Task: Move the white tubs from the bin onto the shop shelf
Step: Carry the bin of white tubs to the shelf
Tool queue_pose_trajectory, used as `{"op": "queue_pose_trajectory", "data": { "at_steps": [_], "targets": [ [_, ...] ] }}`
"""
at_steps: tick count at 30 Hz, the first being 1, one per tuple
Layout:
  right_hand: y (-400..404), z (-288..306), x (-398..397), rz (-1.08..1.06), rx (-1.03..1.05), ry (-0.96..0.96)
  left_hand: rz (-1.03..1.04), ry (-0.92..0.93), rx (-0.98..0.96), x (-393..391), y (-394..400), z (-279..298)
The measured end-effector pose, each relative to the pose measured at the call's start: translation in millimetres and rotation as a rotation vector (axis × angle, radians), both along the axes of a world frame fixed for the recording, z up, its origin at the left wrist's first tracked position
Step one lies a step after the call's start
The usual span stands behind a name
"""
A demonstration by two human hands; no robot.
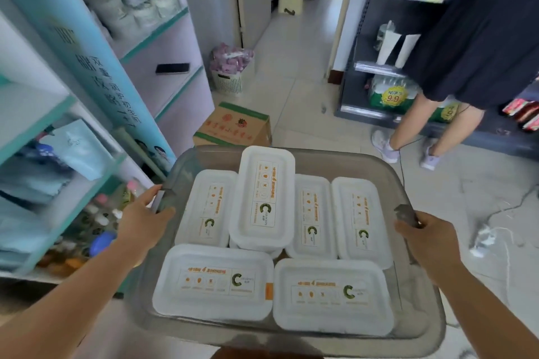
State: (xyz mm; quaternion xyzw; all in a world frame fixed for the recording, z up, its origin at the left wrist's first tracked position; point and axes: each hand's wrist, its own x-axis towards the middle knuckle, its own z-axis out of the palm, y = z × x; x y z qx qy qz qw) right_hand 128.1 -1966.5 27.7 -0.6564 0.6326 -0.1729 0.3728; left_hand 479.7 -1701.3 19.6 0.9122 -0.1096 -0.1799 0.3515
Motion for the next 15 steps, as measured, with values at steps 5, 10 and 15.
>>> {"op": "queue_pose_trajectory", "data": {
  "at_steps": [5,10,15],
  "targets": [
    [-79,1,61,0.08,-0.02,-0.023,0.094,0.013,-0.014,34,-46,-3],
    [-141,-2,133,0.133,-0.038,-0.01,0.186,0.058,-0.037,86,-84,-12],
    [-187,-11,214,0.188,-0.044,-0.035,0.261,0.103,-0.082,151,-119,-21]
  ]
}}
